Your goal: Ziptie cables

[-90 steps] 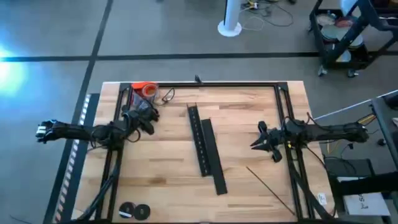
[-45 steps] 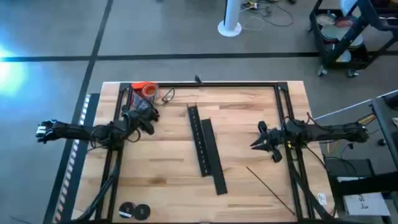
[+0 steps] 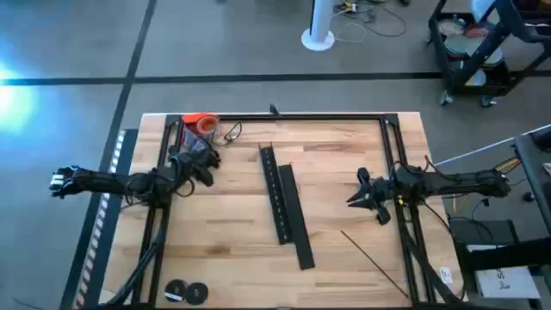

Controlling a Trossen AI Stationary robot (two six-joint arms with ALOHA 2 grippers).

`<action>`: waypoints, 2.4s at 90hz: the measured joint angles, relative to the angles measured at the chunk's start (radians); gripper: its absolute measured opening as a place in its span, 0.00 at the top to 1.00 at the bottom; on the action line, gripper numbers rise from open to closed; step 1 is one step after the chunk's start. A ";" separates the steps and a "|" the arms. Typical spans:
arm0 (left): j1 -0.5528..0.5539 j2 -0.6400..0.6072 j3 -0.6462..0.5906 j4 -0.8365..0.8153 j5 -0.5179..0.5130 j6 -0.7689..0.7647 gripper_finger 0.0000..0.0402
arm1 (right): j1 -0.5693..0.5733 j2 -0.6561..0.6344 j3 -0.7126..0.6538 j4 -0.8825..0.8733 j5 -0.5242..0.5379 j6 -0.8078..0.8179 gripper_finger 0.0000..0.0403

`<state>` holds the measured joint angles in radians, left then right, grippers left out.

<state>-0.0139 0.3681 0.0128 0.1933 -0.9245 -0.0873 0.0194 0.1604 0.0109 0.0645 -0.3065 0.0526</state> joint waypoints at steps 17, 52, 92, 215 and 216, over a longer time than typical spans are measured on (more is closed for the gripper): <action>0.000 0.000 0.000 0.000 0.000 0.000 0.88 | 0.000 0.000 0.000 0.039 0.000 -0.050 0.89; 0.000 0.000 0.000 0.000 0.000 0.000 0.88 | 0.000 0.000 0.000 0.112 0.006 0.129 0.89; 0.000 0.000 0.000 0.000 0.000 0.000 0.88 | 0.026 0.224 0.044 0.159 0.281 0.219 0.89; 0.003 0.003 0.000 0.068 0.155 -0.429 0.88 | 0.111 1.552 0.817 0.276 0.440 0.122 0.89; 0.003 0.004 0.000 0.068 0.180 -0.445 0.88 | 0.111 1.557 0.827 0.263 0.440 0.122 0.89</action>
<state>-0.0114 0.3726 0.0128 0.2611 -0.7449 -0.5320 0.1307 1.7174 0.8378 0.3278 0.1333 0.1749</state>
